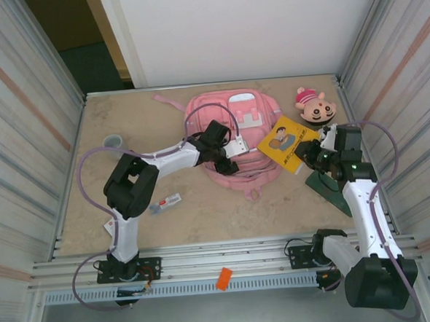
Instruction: Pack books, pencil case, and school supplies into a backpack
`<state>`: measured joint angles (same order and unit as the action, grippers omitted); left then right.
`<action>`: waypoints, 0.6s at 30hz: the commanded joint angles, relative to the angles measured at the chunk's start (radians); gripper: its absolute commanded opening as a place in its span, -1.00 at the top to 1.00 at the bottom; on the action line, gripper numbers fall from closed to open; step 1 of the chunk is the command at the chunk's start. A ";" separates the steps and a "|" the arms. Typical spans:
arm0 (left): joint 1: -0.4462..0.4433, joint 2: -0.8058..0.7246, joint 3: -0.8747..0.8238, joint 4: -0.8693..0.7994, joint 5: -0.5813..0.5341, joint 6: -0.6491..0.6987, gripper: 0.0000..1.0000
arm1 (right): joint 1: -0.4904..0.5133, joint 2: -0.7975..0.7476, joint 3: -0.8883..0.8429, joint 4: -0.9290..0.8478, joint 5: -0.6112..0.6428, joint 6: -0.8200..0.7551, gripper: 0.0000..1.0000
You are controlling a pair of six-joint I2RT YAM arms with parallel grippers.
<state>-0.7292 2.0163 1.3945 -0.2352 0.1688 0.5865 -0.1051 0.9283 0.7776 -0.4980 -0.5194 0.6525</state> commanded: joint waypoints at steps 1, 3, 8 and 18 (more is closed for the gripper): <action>-0.003 -0.004 0.003 0.011 -0.107 -0.028 0.64 | -0.005 -0.037 0.014 0.040 -0.020 0.007 1.00; -0.003 -0.053 -0.033 0.012 -0.121 -0.067 0.94 | -0.005 -0.031 0.020 0.034 -0.028 0.001 1.00; -0.003 -0.227 -0.168 0.004 -0.123 -0.267 1.00 | -0.003 0.008 0.023 0.066 -0.087 0.000 1.00; -0.003 -0.457 -0.275 0.059 -0.046 -0.400 1.00 | -0.004 -0.026 0.076 0.073 -0.091 0.076 1.00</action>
<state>-0.7418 1.6222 1.0691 -0.2356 0.0937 0.2459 -0.1051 0.9558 0.7845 -0.4595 -0.5976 0.6937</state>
